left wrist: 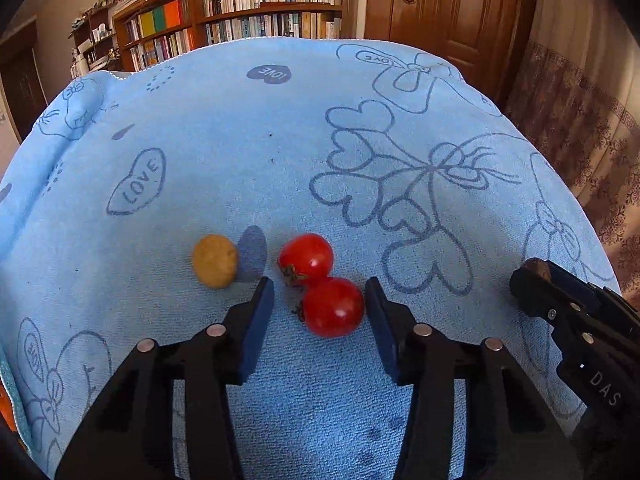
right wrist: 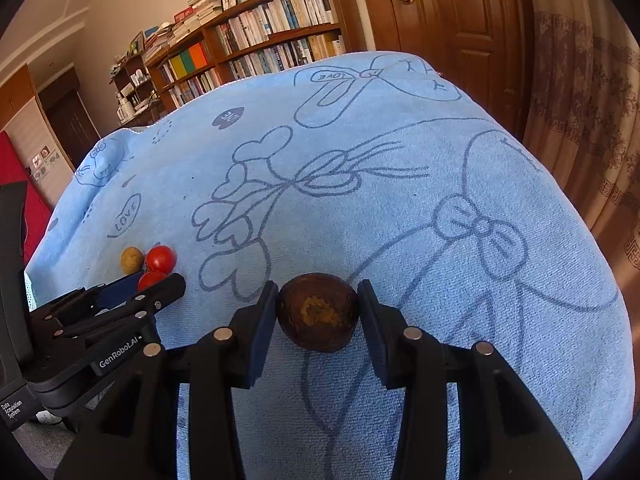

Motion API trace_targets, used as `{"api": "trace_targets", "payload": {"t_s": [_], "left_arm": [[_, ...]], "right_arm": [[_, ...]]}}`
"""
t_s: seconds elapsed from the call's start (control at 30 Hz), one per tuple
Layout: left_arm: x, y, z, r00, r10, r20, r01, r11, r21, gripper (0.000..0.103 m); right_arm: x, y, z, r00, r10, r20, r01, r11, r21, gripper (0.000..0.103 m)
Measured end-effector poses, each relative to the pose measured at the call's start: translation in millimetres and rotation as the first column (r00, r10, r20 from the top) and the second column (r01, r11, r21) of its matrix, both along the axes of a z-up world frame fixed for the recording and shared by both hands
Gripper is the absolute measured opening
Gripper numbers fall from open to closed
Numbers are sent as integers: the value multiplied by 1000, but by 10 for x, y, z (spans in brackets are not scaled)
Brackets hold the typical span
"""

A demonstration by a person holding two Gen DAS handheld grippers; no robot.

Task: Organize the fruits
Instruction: 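Grasp the red tomato with the left gripper while the right gripper holds the brown fruit, then carry the red tomato into the blue basket and open the left gripper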

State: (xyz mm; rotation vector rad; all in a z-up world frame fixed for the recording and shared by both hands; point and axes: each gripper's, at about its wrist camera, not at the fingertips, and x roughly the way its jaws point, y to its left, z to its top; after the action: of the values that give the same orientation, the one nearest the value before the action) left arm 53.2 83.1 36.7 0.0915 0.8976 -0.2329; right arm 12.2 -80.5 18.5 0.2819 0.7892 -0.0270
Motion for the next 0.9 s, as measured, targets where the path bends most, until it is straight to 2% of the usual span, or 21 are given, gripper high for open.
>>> {"api": "trace_targets", "payload": {"t_s": [0.07, 0.33, 0.57, 0.73, 0.9], "left_arm": [[-14, 61, 22, 1000, -8, -5, 8, 999, -45, 31], [-188, 141, 112, 1000, -8, 19, 9, 998, -67, 31], [-447, 209, 391, 993, -12, 119, 19, 998, -59, 31], [-580, 393, 602, 985, 36, 170, -24, 997, -73, 31], [-724, 597, 771, 972, 70, 223, -61, 997, -50, 31]], "right_arm": [[0, 3, -1, 1000, 0, 1, 0, 1000, -1, 41], [-5, -4, 26, 1000, -1, 9, 1, 1000, -3, 41], [-67, -57, 141, 1000, -10, 26, 7, 996, 86, 41], [-173, 87, 329, 997, 31, 75, -38, 995, 93, 41], [-289, 236, 461, 991, 71, 111, -81, 993, 86, 41]]}}
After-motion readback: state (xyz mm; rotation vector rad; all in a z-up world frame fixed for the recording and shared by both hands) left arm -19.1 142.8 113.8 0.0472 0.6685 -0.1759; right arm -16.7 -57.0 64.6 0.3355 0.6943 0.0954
